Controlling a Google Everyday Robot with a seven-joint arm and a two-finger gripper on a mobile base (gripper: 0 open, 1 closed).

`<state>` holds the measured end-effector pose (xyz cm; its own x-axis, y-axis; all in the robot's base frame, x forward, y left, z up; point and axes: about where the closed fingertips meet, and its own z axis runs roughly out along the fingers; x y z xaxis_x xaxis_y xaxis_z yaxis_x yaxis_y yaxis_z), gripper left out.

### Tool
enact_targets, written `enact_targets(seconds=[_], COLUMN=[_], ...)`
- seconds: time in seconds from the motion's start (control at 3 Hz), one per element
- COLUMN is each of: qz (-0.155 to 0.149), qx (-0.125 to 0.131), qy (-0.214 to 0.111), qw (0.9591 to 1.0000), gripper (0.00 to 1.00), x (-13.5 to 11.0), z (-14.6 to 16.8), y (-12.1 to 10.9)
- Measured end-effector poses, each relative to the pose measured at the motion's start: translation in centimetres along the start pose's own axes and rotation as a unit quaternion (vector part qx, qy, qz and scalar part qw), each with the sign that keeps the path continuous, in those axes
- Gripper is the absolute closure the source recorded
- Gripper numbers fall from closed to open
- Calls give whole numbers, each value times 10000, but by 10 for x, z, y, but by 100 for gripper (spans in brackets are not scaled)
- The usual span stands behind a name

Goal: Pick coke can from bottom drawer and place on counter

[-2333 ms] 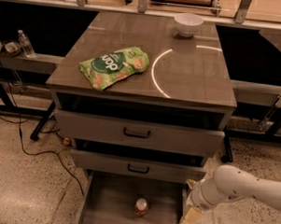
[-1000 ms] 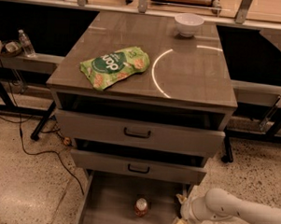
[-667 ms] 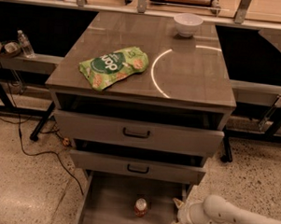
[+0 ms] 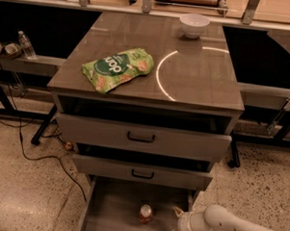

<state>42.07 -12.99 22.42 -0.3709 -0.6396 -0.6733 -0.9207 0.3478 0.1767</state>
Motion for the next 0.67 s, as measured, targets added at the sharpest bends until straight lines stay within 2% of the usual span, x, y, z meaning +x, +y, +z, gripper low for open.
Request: enact_targets(seconds=[0.33, 0.67], qz=[94, 245], qx=[-30, 41], qy=[-223, -655], qw=[9997, 9975], gripper=[0, 0], x=[-2, -3], z=[14, 37], y=[0, -11])
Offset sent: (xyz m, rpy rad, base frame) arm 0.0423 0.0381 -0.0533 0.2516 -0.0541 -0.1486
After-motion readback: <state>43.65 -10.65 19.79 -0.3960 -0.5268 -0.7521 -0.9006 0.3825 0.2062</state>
